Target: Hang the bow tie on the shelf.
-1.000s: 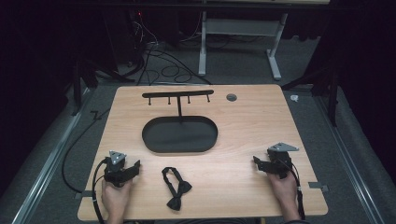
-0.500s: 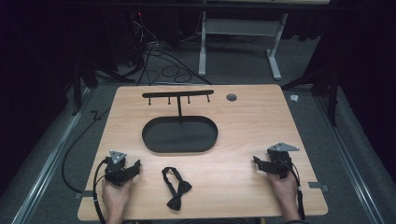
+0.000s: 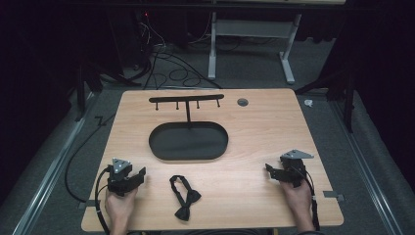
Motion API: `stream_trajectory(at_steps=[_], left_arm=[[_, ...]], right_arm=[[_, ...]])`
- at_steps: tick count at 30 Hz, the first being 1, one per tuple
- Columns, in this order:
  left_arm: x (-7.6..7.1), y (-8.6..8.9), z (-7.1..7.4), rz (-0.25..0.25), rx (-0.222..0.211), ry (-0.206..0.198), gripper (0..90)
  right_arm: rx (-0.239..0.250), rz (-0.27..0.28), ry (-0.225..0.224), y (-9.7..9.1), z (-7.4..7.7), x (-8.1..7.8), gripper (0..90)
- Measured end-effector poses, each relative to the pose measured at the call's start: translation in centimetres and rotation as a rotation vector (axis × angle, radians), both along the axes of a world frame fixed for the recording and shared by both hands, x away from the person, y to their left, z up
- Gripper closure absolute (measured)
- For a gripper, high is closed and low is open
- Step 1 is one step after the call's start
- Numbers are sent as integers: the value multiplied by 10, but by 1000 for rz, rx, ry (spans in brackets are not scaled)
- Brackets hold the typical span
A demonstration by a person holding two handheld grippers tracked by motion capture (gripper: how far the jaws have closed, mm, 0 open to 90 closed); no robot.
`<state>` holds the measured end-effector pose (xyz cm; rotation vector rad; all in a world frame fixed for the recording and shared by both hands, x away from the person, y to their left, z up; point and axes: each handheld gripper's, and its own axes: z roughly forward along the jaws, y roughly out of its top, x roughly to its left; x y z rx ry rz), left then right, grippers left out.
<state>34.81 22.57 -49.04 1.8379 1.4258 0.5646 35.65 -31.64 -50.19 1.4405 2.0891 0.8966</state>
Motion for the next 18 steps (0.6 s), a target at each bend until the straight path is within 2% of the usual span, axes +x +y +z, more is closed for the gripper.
stream_trajectory(at_steps=[3,9,11,18], left_arm=[[-5,-4,5,-21,-25,-13,459],[-13,-15,12,-70,-37,-25,464],[-16,-19,14,-84,-54,-22,467],[-23,-30,14,-128,-59,-16,478]], right_arm=[[1,0,0,0,0,0,309],[2,1,-1,0,0,0,309],[5,0,3,-1,0,0,309],[3,1,0,0,0,0,309]])
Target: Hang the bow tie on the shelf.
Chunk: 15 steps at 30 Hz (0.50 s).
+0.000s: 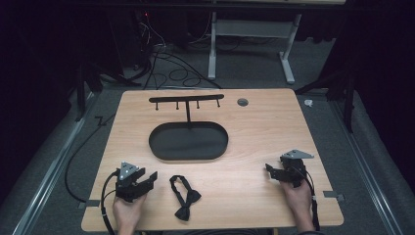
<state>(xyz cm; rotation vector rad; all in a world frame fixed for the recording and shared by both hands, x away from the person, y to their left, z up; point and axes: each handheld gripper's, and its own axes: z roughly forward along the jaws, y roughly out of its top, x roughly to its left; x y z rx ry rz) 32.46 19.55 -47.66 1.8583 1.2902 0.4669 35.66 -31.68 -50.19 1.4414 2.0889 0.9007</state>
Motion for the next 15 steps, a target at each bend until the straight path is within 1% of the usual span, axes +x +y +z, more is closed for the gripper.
stream_trajectory(at_steps=[5,8,11,13,15], left_arm=[[-4,-9,0,-36,-4,10,488],[-6,-15,0,-52,-12,9,493],[-5,-22,-3,-79,-7,20,498],[-4,-26,-4,-96,4,28,498],[-4,-31,-6,-108,1,32,500]], right_arm=[[1,-1,1,0,0,0,309],[0,1,0,0,0,0,309],[0,1,0,0,0,0,309],[-1,1,0,0,0,0,308],[-2,1,0,0,0,0,308]])
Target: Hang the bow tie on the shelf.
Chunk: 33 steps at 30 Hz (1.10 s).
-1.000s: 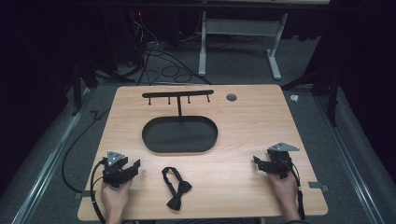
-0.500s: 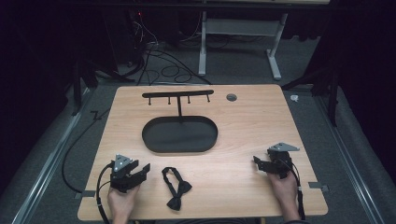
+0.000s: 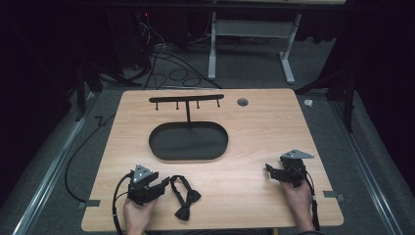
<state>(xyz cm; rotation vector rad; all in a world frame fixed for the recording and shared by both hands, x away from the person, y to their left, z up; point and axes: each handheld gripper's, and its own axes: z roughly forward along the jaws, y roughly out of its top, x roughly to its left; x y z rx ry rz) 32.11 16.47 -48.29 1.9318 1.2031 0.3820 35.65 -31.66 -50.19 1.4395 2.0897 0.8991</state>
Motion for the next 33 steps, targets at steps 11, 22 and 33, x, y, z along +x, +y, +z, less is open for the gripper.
stream_trajectory(at_steps=[11,22,33], left_arm=[[6,-18,-8,-15,23,17,526],[8,-23,-19,-11,47,33,675],[8,-27,-17,-42,127,10,841]], right_arm=[[23,0,3,-2,0,0,308],[18,0,4,-2,0,0,308],[-17,0,0,2,0,-1,308]])
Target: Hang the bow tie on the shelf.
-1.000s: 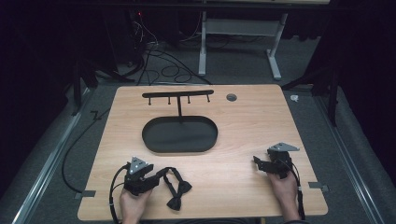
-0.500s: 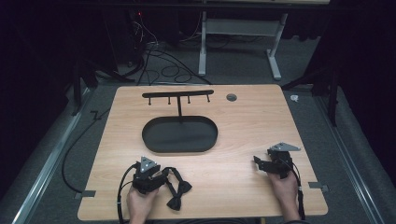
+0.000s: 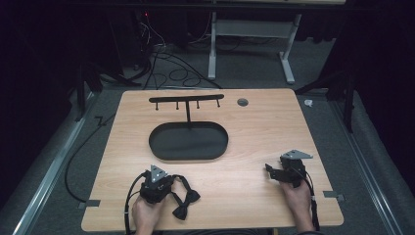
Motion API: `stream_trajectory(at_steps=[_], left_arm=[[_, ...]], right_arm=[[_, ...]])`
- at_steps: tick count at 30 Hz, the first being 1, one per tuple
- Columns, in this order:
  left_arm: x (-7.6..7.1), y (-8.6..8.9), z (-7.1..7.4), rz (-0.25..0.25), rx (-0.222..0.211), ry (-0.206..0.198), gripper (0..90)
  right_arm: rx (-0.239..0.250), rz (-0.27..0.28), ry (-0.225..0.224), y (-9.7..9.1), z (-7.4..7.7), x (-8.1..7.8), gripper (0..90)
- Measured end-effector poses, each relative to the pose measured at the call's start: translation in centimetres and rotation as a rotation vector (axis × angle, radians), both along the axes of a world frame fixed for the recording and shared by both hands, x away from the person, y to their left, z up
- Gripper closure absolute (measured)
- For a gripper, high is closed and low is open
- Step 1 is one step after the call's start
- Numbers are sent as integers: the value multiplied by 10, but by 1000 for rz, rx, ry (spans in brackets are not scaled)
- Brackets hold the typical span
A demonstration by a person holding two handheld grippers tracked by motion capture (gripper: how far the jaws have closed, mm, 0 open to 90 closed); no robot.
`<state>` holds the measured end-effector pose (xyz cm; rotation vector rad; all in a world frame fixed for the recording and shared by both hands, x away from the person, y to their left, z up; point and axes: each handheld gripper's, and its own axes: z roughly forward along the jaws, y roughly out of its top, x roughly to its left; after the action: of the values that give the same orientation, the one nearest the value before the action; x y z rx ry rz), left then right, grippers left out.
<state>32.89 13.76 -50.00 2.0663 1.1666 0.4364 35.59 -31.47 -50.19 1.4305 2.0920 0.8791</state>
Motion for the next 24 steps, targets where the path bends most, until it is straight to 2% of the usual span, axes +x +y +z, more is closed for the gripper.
stream_trajectory(at_steps=[9,24], left_arm=[[1,4,2,-20,-40,23,877],[-1,16,33,-32,-131,-22,876]], right_arm=[[2,-1,1,0,0,0,308],[3,-1,0,0,0,0,307]])
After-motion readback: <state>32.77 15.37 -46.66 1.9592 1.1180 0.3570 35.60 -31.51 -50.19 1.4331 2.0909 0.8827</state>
